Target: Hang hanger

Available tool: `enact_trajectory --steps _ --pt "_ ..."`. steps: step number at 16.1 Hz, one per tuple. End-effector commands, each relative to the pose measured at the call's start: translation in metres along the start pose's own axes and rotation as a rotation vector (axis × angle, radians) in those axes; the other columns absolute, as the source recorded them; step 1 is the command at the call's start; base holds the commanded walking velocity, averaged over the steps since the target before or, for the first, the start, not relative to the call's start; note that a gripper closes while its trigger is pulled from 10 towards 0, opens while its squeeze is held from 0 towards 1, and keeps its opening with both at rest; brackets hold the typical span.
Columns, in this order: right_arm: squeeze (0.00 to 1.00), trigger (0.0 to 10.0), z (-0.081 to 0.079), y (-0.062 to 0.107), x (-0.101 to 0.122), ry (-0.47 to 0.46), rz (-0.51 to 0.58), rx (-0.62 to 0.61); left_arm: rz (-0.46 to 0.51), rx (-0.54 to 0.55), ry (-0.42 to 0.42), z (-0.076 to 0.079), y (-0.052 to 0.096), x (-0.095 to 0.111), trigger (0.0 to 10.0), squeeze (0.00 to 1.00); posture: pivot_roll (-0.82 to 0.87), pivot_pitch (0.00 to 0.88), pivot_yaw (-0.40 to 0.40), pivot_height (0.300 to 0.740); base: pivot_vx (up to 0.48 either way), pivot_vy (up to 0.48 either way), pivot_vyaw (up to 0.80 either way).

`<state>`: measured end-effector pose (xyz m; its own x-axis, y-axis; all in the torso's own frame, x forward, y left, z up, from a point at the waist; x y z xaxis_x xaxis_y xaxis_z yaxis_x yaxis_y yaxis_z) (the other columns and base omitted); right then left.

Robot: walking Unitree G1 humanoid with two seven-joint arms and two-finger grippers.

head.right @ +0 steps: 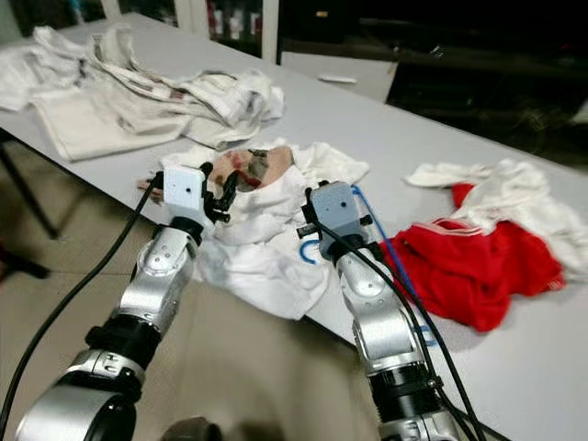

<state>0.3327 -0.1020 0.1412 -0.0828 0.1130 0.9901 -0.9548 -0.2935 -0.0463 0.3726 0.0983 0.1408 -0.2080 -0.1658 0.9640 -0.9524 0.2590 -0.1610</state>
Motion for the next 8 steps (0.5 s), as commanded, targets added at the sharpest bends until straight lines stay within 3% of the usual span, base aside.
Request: enact_trajectory --steps 1,4,5,8 --pt "0.00 10.0 0.004 0.001 0.005 0.002 0.023 0.006 0.020 -0.016 -0.017 0.009 0.002 0.003 10.0 0.00 0.17 0.023 -0.164 0.723 0.000 0.000 0.00" --pt "0.00 10.0 0.004 0.001 0.008 -0.012 0.047 0.002 0.022 -0.043 -0.040 0.016 0.010 0.000 10.0 0.00 0.18 0.029 -0.174 0.723 0.000 0.000 0.00" --pt "0.00 10.0 0.006 0.004 0.006 -0.027 0.045 -0.015 0.021 -0.053 -0.047 0.019 0.012 0.000 10.0 0.00 0.20 0.028 -0.213 0.723 0.000 0.000 0.00" --pt "0.00 10.0 0.007 0.009 0.000 -0.041 0.030 -0.021 0.032 -0.062 -0.051 0.023 0.012 0.005 10.0 0.00 0.20 0.036 -0.202 0.723 0.000 0.000 0.00"
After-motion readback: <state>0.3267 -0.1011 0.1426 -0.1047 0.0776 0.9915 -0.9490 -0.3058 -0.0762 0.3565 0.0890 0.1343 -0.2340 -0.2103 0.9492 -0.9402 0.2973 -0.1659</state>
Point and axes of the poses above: a point about 5 cm out from each wrist's last joint towards the gripper, its own y axis pointing back from the gripper into the wrist, its own x axis along the axis of the wrist's last joint, z = x × y, the point moved 2 cm from there along -y, pointing out of the wrist towards the gripper, and after that the axes turned 7 degrees about -y, right-handed, at the moved point
